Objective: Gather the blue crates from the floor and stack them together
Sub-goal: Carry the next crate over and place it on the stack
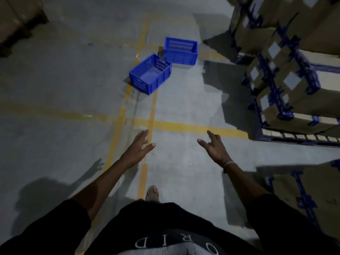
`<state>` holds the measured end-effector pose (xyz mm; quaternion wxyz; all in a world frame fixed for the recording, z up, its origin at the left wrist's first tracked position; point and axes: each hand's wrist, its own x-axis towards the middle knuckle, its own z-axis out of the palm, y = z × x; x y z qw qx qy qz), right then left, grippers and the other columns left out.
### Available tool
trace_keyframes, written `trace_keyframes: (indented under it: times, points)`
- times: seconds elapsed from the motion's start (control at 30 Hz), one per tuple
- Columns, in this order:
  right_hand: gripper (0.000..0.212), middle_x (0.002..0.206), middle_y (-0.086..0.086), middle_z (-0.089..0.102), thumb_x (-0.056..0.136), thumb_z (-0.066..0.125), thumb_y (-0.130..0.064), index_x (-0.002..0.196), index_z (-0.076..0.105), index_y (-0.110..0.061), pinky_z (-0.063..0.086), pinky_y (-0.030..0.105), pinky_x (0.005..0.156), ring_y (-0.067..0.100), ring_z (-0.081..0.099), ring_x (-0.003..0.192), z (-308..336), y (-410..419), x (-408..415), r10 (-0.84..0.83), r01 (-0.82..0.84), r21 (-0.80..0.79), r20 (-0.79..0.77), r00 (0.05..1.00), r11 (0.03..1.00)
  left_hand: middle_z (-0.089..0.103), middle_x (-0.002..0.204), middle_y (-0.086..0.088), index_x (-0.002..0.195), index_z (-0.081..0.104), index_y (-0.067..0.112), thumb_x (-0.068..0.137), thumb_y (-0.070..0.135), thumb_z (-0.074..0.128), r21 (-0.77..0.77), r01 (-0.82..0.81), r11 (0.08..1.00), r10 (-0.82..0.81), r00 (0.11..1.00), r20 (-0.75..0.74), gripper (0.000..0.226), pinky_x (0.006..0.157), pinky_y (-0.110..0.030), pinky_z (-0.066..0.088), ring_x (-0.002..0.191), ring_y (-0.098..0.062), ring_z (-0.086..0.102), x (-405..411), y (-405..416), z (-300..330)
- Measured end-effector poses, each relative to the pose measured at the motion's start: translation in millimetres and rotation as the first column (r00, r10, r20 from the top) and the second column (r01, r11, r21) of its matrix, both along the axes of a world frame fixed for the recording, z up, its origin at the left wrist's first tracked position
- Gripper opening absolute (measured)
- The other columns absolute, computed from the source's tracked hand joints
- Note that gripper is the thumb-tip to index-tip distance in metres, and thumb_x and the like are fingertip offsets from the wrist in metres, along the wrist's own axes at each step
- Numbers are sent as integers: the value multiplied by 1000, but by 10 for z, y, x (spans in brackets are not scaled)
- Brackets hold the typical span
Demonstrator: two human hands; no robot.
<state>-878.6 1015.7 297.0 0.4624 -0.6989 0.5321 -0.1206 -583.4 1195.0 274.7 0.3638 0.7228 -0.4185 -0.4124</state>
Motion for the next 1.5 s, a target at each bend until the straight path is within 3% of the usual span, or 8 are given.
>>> trace_keyframes:
  times: [0.27,0.43,0.67,0.83,1.1,1.3,1.37,1.5]
  points:
    - [90,148,-6,32,82,62,-69,154,29,-26,43,34,95,28,51,128,-1,-1471,923,-89,87,45,47,995,995,9,169,12,161,21,32,98,46,60,38,76,996,-77,997,27,75,96,-26,47,140,-11,43,1011,-1645,174]
    - [89,150,-5,30,83,60,-69,155,27,-27,44,36,97,27,51,128,-141,-2644,1324,-74,73,22,31,997,997,14,168,10,161,22,33,97,50,61,45,53,998,-55,998,30,77,108,-40,48,138,-10,46,1509,-2735,15]
    - [94,149,-6,29,80,59,-74,154,28,-27,50,46,97,31,58,118,-157,-4491,1820,-83,82,35,15,996,996,15,167,8,161,22,32,95,53,61,50,37,998,-37,999,9,79,104,-40,51,138,-11,46,2038,-4498,110]
    - [89,153,-1,29,84,59,-69,155,28,-24,43,33,96,27,53,125,12,-5695,2184,-50,50,4,-26,998,999,21,166,6,160,24,31,78,78,62,20,-10,1000,9,1000,8,102,109,-48,47,137,-10,48,2447,-5711,223]
    - [97,152,-3,33,78,60,-77,153,30,-23,52,43,96,28,61,111,12,-7274,2926,-42,43,0,-65,997,999,17,167,4,161,23,24,96,45,64,35,-20,999,20,1000,-16,79,109,-43,47,139,-13,45,3142,-7291,103]
    - [105,150,-6,31,69,62,-83,152,32,-27,50,50,100,29,58,120,-244,-8594,3740,-104,106,31,-60,993,994,21,167,5,160,23,30,77,74,65,52,-6,999,7,1000,-30,103,111,-48,45,138,-13,45,4206,-8734,-193]
    - [104,149,-5,32,68,62,-84,151,34,-28,49,49,102,27,57,123,-253,-9014,4068,-127,131,44,-92,988,990,27,164,4,161,23,27,79,66,66,78,-7,997,12,998,-61,100,109,-50,46,135,-15,48,4521,-9214,-171]
    - [85,155,4,34,86,63,-60,153,32,-18,39,30,101,27,53,127,-33,-9661,4728,-112,115,21,-105,988,993,47,143,-1,160,24,16,97,27,66,88,35,996,-31,998,-54,77,109,-47,46,123,-17,56,4943,-10047,-36]
